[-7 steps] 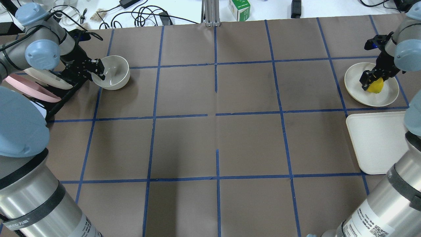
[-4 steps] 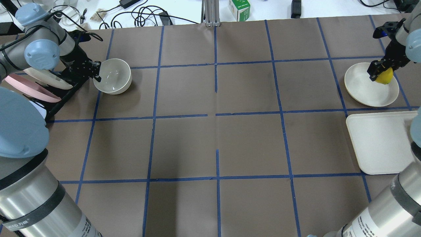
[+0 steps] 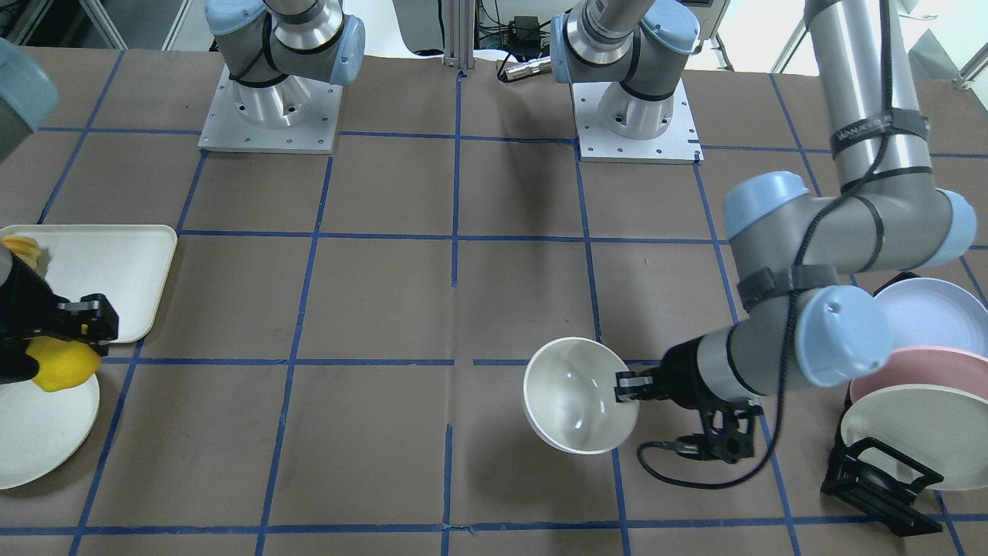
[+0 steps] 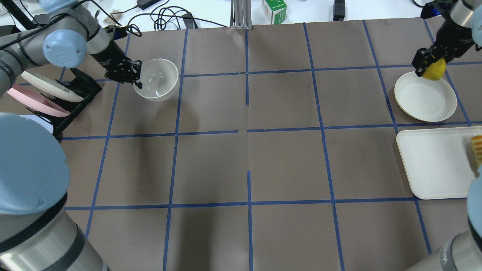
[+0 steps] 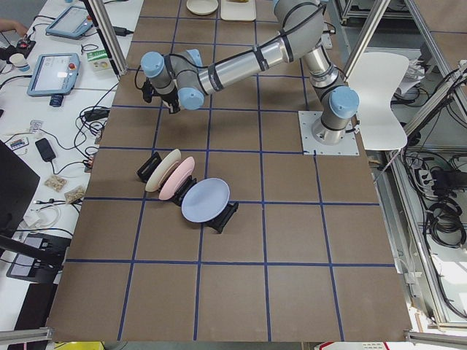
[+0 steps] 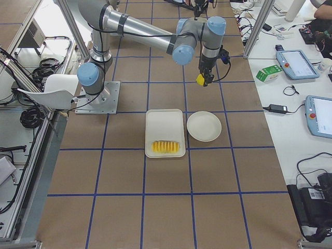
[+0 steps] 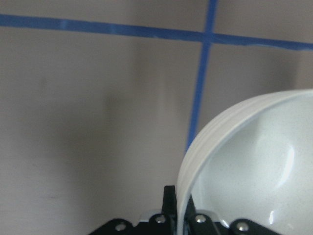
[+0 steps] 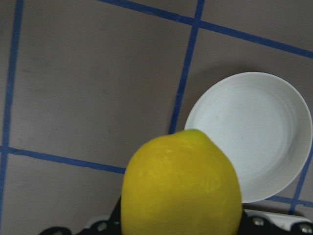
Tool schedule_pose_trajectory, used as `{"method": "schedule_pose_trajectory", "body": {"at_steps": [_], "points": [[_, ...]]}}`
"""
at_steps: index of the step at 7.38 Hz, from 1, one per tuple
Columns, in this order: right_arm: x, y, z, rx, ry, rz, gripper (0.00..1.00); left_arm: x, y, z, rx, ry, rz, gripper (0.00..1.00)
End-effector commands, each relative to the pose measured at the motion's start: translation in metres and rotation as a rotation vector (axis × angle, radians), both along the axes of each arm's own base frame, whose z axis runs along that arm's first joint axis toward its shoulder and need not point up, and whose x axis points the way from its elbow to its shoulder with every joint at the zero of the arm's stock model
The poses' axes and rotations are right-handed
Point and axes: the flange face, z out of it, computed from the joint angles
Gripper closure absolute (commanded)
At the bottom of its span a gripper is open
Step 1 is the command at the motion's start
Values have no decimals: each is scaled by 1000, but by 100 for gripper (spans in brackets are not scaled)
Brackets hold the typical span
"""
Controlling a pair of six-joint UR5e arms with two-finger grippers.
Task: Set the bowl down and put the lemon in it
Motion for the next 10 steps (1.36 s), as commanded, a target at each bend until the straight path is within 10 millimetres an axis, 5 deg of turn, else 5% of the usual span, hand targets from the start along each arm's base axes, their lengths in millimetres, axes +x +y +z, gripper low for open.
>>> {"method": "schedule_pose_trajectory", "body": {"at_steps": [1, 3, 6, 7, 8, 9, 10], "points": [[75, 8, -6, 1, -24, -52, 91, -114, 60, -11, 4, -4, -42, 100], [134, 13, -18, 0, -74, -130, 92, -135, 94, -46, -21, -134, -47, 100], [165, 12, -39, 37, -130, -134, 92, -136, 89, -66, -56, -169, -18, 100], [183, 15, -45, 49, -142, -154, 93, -134, 87, -62, -68, -172, -16, 90], [201, 20, -46, 48, -139, -180, 93, -135, 81, -55, -114, -165, -6, 34], [217, 23, -54, 61, -134, -203, 94, -129, 73, -30, -174, -147, 16, 12], [233, 24, -54, 38, -139, -198, 94, -118, 69, -19, -173, -153, 34, 1]]}}
